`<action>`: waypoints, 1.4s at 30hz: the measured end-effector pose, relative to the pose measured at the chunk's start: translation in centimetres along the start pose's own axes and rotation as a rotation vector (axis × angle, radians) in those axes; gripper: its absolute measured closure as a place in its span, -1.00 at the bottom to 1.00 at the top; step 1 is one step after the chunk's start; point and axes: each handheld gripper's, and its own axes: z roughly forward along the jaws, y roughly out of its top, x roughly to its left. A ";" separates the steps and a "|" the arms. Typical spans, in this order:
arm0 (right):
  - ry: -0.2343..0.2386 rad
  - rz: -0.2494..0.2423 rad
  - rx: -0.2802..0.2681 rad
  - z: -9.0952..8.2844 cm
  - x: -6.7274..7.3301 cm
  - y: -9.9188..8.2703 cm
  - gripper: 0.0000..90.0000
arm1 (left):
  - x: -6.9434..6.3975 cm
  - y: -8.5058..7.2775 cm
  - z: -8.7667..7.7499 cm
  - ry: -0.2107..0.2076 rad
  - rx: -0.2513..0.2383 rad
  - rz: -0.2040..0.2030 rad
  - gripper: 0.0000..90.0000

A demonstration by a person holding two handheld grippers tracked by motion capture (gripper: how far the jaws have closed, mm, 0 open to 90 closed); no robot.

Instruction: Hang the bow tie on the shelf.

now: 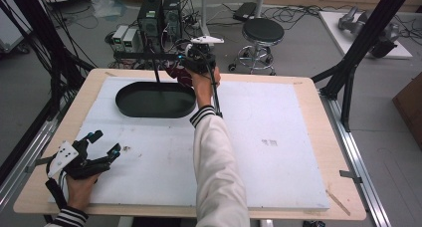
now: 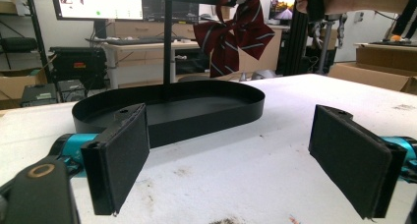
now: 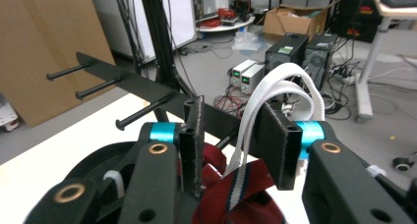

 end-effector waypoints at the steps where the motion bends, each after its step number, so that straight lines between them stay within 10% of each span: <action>1: 0.006 0.010 0.004 -0.1 -0.1 0.0 0.35 | 0.0 0.0 0.0 0.000 0.000 0.000 -0.65; 20: 0.098 0.122 0.045 -1.4 -1.9 -0.8 0.11 | 0.0 0.0 0.0 0.001 0.003 0.009 -0.65; 42: 0.223 0.099 0.154 -2.2 -1.5 -2.0 -0.13 | -0.1 0.0 0.0 0.001 0.005 0.013 -0.65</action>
